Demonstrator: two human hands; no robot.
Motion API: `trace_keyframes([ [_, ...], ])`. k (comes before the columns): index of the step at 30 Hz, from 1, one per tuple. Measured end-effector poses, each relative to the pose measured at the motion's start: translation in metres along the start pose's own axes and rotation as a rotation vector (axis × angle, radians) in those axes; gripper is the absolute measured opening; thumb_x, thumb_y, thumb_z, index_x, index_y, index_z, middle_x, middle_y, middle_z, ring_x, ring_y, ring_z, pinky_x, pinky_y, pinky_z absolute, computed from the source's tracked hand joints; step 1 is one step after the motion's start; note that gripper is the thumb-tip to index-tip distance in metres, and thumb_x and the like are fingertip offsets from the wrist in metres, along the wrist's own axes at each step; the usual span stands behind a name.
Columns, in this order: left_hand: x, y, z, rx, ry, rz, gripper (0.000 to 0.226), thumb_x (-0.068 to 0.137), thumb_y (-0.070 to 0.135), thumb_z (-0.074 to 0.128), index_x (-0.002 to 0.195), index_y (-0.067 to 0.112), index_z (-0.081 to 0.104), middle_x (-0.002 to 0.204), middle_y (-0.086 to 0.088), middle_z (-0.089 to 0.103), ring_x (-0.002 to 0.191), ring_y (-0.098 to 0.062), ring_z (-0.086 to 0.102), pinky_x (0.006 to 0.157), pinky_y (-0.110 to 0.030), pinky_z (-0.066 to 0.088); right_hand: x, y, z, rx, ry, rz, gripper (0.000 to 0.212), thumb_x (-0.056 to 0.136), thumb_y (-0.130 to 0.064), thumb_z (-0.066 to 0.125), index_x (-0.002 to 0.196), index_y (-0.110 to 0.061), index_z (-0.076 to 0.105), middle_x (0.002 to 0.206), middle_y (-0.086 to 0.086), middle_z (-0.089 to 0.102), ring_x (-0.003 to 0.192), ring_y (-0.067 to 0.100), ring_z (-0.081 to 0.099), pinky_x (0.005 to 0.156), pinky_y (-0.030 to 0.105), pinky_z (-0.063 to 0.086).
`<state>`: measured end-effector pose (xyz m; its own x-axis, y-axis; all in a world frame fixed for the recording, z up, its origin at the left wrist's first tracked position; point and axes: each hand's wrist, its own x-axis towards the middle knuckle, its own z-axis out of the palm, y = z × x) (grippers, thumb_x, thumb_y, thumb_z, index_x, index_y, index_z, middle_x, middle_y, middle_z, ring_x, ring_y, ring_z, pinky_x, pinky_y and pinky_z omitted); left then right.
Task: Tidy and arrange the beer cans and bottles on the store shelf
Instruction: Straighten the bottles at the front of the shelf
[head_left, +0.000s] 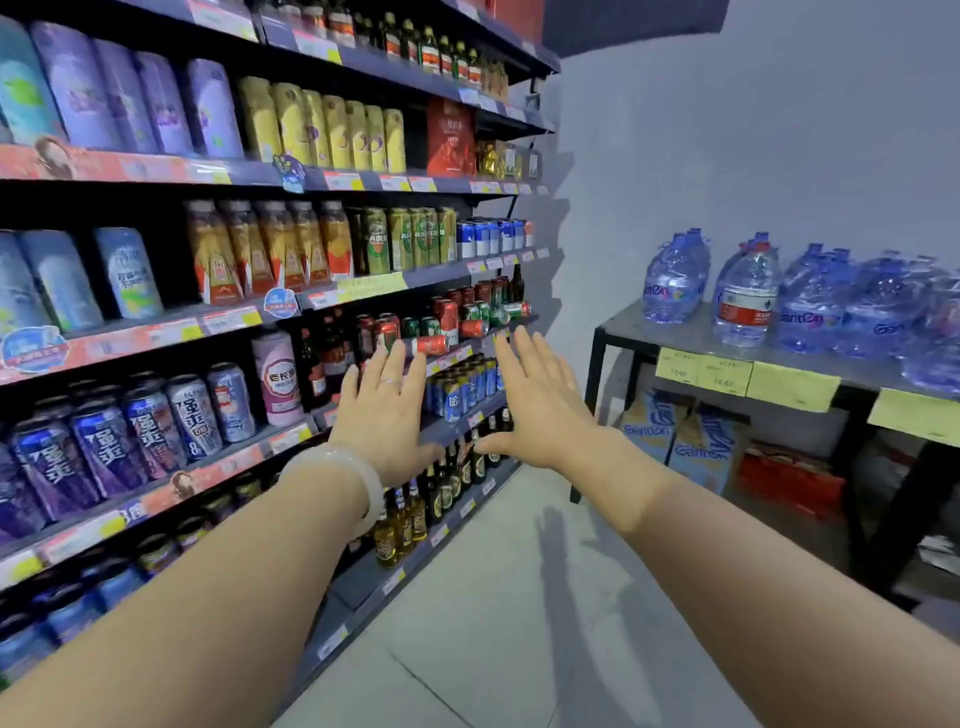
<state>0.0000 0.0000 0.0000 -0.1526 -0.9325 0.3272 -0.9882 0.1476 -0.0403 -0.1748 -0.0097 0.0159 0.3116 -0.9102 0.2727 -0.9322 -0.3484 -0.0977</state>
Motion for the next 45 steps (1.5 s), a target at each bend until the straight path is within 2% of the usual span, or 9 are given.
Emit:
trace_keyframes([
  [4,0.061,0.006,0.043,-0.066,-0.084,-0.046,0.098,0.082,0.054,0.055,0.146,0.017,-0.008,0.156,-0.007,-0.015,0.144,-0.025,-0.013,0.117,-0.046,0.000,0.068,0.033,0.028,0.013,-0.066,-0.002,0.113,0.077,-0.051,0.067,0.147,-0.019,-0.015,0.157,0.006,-0.020,0.144,0.025,-0.018,0.117,0.043,-0.004],
  [12,0.168,-0.019,0.109,-0.067,-0.130,-0.104,0.095,0.084,0.053,0.053,0.147,0.017,-0.008,0.155,-0.007,-0.018,0.144,-0.025,-0.013,0.116,-0.044,-0.001,0.198,0.070,0.086,0.079,-0.118,-0.109,0.107,0.080,-0.047,0.066,0.149,-0.019,-0.011,0.157,0.005,-0.019,0.145,0.023,-0.016,0.118,0.043,-0.002],
  [18,0.255,-0.061,0.159,-0.056,-0.157,-0.154,0.096,0.083,0.053,0.055,0.147,0.018,-0.007,0.155,-0.006,-0.018,0.144,-0.024,-0.013,0.118,-0.045,0.000,0.304,0.085,0.138,0.120,-0.152,-0.158,0.107,0.081,-0.047,0.065,0.148,-0.021,-0.014,0.156,0.003,-0.021,0.144,0.022,-0.019,0.117,0.042,-0.003],
  [26,0.371,-0.148,0.234,-0.078,-0.198,-0.317,0.094,0.084,0.047,0.057,0.147,0.019,-0.008,0.156,-0.007,-0.014,0.144,-0.025,-0.012,0.118,-0.044,0.001,0.473,0.084,0.202,0.127,-0.215,-0.252,0.100,0.085,-0.042,0.062,0.148,-0.021,-0.012,0.156,0.003,-0.021,0.144,0.022,-0.018,0.117,0.041,-0.002],
  [34,0.410,-0.219,0.298,-0.093,-0.351,-0.566,0.090,0.085,0.046,0.054,0.147,0.017,-0.003,0.156,-0.008,-0.011,0.145,-0.025,-0.007,0.118,-0.041,0.006,0.575,0.068,0.282,0.175,-0.356,-0.412,0.096,0.087,-0.040,0.061,0.149,-0.019,-0.009,0.157,0.002,-0.018,0.145,0.024,-0.012,0.118,0.041,0.003],
  [39,0.426,-0.234,0.336,-0.133,-0.428,-0.730,0.091,0.085,0.043,0.056,0.147,0.017,-0.005,0.156,-0.008,-0.010,0.145,-0.025,-0.005,0.118,-0.039,0.006,0.621,0.059,0.335,0.173,-0.480,-0.555,0.096,0.087,-0.037,0.062,0.149,-0.019,-0.009,0.157,0.003,-0.019,0.146,0.024,-0.010,0.119,0.042,0.008],
  [45,0.460,-0.237,0.361,-0.191,-0.434,-0.887,0.091,0.085,0.040,0.059,0.148,0.018,-0.003,0.157,-0.007,-0.003,0.145,-0.025,0.002,0.117,-0.040,0.013,0.668,0.055,0.376,0.180,-0.593,-0.746,0.096,0.087,-0.037,0.062,0.150,-0.020,-0.008,0.157,0.001,-0.018,0.146,0.023,-0.009,0.118,0.039,0.008],
])
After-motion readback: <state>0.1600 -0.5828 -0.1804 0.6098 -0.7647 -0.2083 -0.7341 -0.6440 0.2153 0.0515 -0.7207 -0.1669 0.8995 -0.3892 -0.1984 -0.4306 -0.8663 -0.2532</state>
